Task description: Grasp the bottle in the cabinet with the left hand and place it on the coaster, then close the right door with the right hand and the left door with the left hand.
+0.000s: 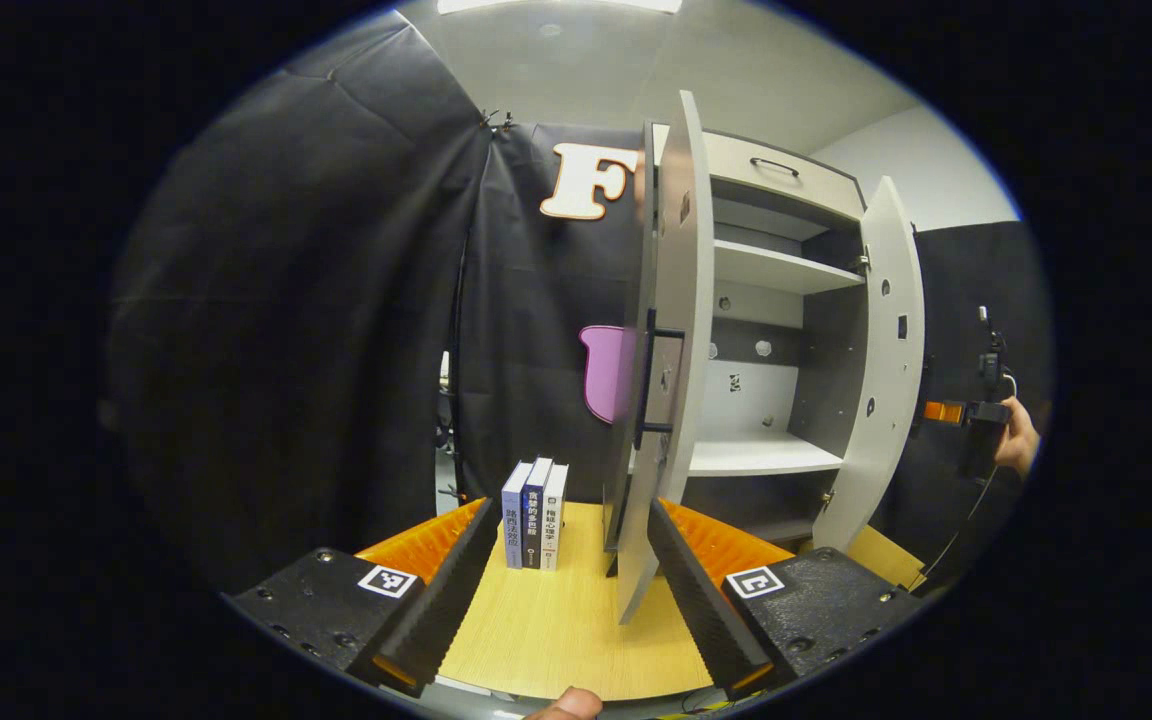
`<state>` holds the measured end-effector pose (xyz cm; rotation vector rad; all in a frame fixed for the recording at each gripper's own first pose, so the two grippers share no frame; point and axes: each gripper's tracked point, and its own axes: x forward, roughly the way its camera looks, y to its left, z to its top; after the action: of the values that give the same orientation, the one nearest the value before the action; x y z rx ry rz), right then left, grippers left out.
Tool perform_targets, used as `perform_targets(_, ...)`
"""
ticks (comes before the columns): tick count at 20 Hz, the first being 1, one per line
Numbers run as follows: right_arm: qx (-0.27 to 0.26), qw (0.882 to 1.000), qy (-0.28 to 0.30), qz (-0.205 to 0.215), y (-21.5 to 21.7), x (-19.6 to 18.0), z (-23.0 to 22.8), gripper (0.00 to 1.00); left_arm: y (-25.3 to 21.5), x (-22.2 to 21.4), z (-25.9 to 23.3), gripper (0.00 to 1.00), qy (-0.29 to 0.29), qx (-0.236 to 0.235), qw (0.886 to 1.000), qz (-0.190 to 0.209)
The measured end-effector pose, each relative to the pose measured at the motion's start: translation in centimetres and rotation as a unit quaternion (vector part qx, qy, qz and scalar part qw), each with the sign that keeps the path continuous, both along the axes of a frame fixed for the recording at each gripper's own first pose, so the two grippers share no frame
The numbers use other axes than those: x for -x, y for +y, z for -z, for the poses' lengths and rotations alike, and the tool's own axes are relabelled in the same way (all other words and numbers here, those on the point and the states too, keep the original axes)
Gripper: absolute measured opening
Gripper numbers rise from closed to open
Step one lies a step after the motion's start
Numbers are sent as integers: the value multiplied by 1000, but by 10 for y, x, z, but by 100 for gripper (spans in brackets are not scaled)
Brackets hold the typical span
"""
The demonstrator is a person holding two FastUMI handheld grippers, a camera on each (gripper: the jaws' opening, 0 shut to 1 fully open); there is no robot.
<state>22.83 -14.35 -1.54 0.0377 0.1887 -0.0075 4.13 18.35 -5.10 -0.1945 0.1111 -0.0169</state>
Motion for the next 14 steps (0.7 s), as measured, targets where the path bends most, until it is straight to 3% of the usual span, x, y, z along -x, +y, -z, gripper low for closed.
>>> perform_targets(3,-12,1000,6,-2,3,-5,3,88,8,-9,0,96,-2,-4,1000,-2)
perform_targets(4,-14,1000,7,-1,3,-5,3,92,10,-14,-1,96,-5,-4,1000,-3)
perform_targets(6,-18,1000,7,3,3,-5,5,92,12,-23,0,93,-4,-6,1000,0)
perform_targets(8,-25,1000,5,7,3,-4,6,93,14,-35,-1,96,-8,-9,1000,2)
perform_targets(12,-34,999,7,21,7,-5,8,93,20,-66,-4,93,-8,-5,1000,-1)
perform_targets(13,-32,999,3,19,10,-5,7,92,21,-73,-6,96,-10,-4,1000,0)
perform_targets(14,-35,999,-2,22,12,-7,7,92,21,-81,-9,93,-14,-3,1000,2)
